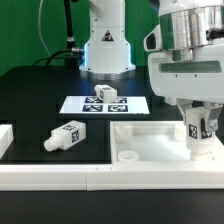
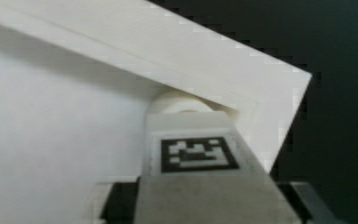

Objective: Assemble one leg

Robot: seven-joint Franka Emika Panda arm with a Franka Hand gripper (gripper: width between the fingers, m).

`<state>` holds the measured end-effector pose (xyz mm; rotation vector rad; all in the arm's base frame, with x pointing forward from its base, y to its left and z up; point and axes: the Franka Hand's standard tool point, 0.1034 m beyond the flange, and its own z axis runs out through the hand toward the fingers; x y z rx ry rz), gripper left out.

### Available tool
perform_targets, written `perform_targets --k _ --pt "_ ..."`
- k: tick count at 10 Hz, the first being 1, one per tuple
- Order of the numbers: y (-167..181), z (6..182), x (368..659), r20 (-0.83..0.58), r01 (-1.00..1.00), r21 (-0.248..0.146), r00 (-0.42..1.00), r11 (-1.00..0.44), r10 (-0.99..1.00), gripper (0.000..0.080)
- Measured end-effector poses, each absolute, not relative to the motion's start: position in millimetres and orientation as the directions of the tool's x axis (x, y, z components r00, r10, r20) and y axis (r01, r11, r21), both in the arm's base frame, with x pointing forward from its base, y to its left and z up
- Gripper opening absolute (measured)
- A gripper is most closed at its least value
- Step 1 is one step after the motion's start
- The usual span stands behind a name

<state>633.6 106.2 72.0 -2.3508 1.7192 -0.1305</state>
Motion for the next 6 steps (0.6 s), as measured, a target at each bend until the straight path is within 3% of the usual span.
perform_targets --k 2,4,5,6 --pt "106.2 72.4 633.8 -0.068 -0.930 -0.222 0.315 -0.294 -0.947 0.0300" --pt "106.7 73.1 634.0 -0.056 -0.912 -0.226 0.362 -0.341 -0.931 0.0565" --pt "107.6 75.9 634.8 -0.027 -0.864 -0.228 0.466 -0.448 -0.884 0.0565" --pt "108.7 78.8 636.1 0.023 -0.747 -0.211 0.641 -0.631 -0.767 0.0632"
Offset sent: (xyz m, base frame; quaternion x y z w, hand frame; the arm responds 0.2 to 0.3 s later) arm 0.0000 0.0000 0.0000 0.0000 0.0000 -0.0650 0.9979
